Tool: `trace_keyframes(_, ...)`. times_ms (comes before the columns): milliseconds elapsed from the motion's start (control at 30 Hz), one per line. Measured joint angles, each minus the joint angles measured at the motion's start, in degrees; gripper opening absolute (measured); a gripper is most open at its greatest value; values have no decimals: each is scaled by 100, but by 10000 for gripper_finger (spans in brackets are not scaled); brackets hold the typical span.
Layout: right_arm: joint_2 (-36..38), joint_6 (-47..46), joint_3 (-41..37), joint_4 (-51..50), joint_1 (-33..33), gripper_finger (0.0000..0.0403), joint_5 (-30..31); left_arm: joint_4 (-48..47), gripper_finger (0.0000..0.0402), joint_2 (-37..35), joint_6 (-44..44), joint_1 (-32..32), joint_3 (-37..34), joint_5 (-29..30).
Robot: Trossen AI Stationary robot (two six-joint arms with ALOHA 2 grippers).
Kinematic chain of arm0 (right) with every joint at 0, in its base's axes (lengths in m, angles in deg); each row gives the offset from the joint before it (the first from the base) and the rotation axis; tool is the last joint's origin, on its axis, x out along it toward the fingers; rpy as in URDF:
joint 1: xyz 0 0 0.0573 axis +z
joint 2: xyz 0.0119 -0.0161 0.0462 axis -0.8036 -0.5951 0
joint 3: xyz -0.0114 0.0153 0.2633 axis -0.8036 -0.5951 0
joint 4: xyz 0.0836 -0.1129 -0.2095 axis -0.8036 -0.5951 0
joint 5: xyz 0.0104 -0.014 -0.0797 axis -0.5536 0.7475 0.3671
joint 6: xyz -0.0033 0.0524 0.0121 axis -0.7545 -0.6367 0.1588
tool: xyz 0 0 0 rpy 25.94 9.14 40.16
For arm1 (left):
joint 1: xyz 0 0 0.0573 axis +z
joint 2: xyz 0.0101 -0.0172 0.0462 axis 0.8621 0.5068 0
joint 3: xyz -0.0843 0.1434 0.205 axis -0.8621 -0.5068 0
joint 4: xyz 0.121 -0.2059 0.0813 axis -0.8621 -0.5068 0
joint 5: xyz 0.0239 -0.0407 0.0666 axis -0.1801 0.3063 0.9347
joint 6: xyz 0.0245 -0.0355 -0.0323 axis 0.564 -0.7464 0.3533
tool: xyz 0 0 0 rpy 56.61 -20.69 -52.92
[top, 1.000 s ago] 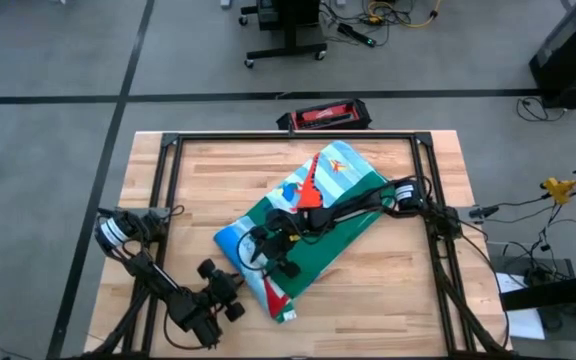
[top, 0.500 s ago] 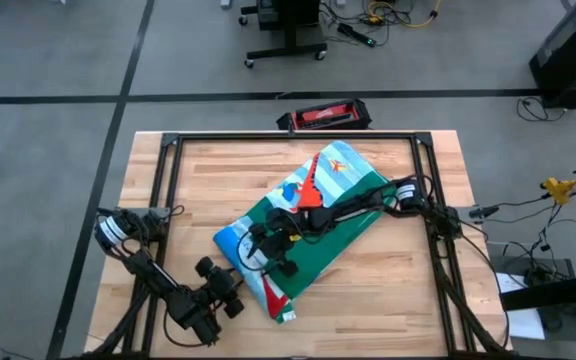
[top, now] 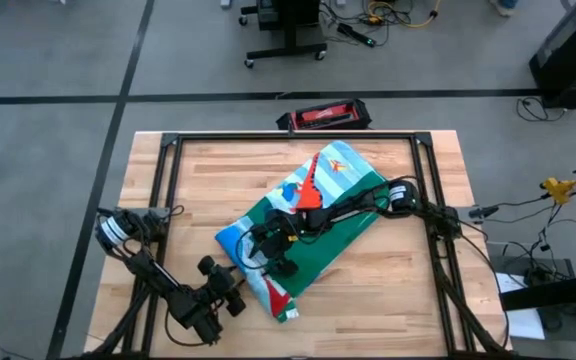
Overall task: Roll towel
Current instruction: Roll the multi-color dinosaur print towel
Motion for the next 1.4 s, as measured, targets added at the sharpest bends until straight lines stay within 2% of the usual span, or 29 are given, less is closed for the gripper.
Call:
trace_keyframes(167, 18, 1, 57, -100, -1, 309, 20, -26, 190, -126, 243, 15, -2, 113)
trace_keyframes(733, 498, 326, 48, -835, -20, 308, 123, -79, 190, -177, 251, 155, -7, 202)
trace_keyframes(1067, 49, 257, 61, -163, -22, 298, 37, 118, 190, -227, 246, 146, -3, -652)
trace_keyframes(1400, 242, 259, 57, -377, -26, 305, 120, 83, 190, -266, 436, 131, 122, -790)
